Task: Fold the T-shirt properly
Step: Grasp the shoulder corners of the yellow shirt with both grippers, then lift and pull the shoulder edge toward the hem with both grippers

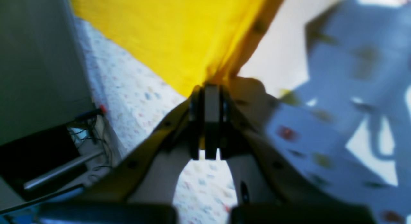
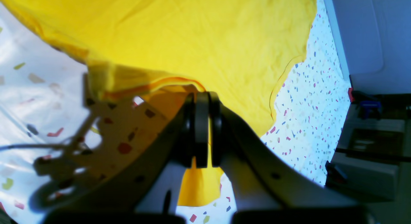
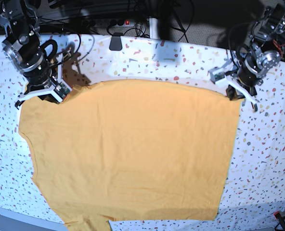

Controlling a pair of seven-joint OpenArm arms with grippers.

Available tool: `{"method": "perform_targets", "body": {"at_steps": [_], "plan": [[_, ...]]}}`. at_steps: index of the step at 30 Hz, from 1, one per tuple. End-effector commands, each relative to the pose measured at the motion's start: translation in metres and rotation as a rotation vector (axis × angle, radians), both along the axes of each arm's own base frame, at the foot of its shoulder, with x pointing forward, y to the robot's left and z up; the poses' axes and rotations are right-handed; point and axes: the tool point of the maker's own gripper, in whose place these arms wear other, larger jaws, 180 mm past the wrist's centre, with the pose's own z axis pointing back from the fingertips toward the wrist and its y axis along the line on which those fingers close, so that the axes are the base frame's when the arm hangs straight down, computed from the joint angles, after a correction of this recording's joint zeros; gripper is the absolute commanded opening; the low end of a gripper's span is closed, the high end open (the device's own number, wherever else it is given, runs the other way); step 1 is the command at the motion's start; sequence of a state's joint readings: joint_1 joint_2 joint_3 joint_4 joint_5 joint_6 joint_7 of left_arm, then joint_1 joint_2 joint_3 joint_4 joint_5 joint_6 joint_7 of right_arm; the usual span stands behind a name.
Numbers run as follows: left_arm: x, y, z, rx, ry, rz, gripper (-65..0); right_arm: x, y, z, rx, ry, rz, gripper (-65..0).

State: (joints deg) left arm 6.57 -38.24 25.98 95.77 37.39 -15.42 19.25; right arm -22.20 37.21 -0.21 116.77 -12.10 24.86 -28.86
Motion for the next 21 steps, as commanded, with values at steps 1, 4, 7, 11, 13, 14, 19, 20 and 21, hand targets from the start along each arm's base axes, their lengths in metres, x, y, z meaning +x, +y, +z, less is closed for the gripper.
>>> {"method": "perform_targets", "body": {"at_steps": [1, 4, 7, 11, 13, 14, 19, 20, 21], "plan": [[0.014, 0.001, 0.016, -0.008, -0.054, -0.004, -65.0, 0.006, 0.002, 0.011, 0.017, -0.037, 0.003, -65.0], [0.028, -0.002, 0.028, -0.061, -0.072, 0.014, -65.0, 0.006, 0.006, 0.01, 0.049, -0.033, -0.002, -65.0], [0.039, -0.005, 0.039, -0.103, -0.089, 0.026, -65.0, 0.014, 0.006, 0.016, 0.057, -0.058, -0.011, -65.0], [0.051, -0.008, 0.051, -0.146, -0.109, 0.035, -65.0, 0.027, 0.007, 0.025, 0.077, -0.097, -0.029, -65.0], [0.056, -0.008, 0.055, -0.15, -0.122, 0.035, -65.0, 0.036, 0.005, 0.024, 0.092, -0.106, -0.049, -65.0], [0.059, -0.008, 0.058, -0.149, -0.129, 0.036, -65.0, 0.041, 0.003, 0.023, 0.107, -0.106, -0.062, -65.0], [0.073, -0.004, 0.066, -0.164, -0.151, 0.045, -65.0, 0.069, -0.017, 0.011, 0.143, -0.097, -0.141, -65.0], [0.076, -0.003, 0.066, -0.182, -0.146, 0.056, -65.0, 0.075, -0.022, 0.009, 0.142, -0.097, -0.156, -65.0], [0.081, 0.0, 0.065, -0.196, -0.14, 0.072, -65.0, 0.081, -0.027, 0.008, 0.143, -0.098, -0.169, -65.0]]}}
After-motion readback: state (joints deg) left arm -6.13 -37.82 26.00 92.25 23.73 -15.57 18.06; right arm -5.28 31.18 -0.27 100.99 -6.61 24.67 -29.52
